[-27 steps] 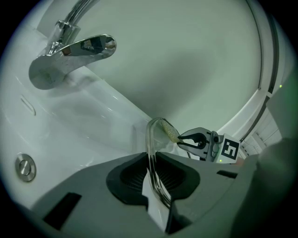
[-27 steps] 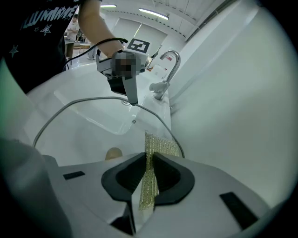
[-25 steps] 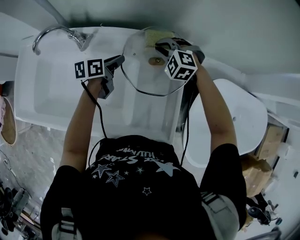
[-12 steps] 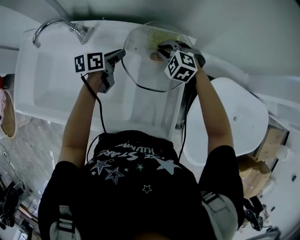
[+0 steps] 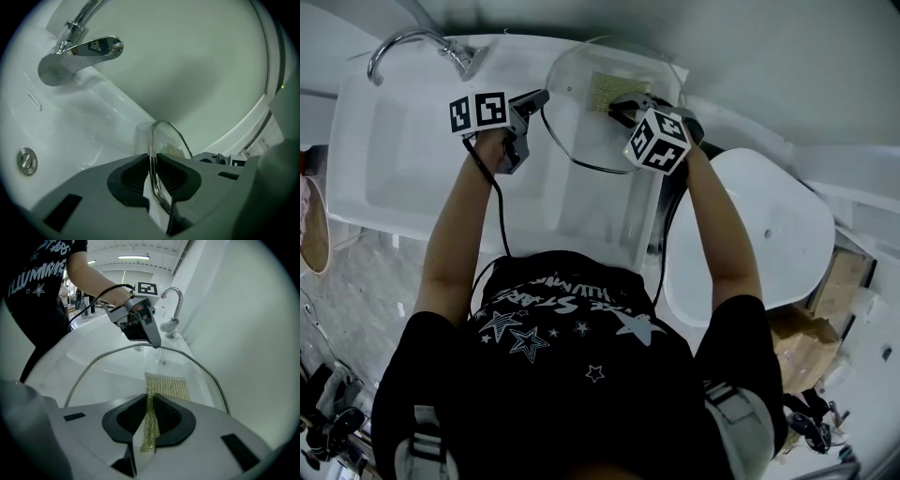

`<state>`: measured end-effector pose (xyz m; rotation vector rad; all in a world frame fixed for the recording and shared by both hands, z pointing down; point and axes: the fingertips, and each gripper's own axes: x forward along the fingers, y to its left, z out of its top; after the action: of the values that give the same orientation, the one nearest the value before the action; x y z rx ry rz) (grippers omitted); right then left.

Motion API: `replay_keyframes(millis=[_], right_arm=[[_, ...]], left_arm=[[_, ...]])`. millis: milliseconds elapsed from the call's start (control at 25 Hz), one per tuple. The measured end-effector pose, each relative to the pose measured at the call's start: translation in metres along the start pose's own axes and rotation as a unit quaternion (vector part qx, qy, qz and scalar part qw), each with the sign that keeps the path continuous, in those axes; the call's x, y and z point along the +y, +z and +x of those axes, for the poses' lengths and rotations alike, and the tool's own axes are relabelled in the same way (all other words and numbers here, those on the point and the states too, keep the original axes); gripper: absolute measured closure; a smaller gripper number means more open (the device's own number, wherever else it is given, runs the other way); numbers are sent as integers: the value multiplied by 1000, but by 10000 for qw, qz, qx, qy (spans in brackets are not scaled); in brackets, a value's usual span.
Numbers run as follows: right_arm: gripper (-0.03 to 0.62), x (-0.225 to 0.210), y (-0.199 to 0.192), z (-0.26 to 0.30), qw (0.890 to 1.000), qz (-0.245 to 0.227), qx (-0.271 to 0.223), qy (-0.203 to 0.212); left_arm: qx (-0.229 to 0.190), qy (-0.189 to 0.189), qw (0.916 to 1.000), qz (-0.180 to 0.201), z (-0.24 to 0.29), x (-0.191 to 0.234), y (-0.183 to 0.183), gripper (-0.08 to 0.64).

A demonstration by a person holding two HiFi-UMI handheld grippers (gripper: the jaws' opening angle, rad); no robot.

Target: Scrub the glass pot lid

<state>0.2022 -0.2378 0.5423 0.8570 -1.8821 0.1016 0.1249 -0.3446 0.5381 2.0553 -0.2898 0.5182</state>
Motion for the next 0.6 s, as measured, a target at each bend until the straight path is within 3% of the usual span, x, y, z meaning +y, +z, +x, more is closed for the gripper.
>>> replay_keyframes(millis=[600], right_arm=[[535, 72, 14, -18, 9968, 260, -59, 753]], left_arm=[[-128, 156, 9997, -149, 1, 2, 3, 495]])
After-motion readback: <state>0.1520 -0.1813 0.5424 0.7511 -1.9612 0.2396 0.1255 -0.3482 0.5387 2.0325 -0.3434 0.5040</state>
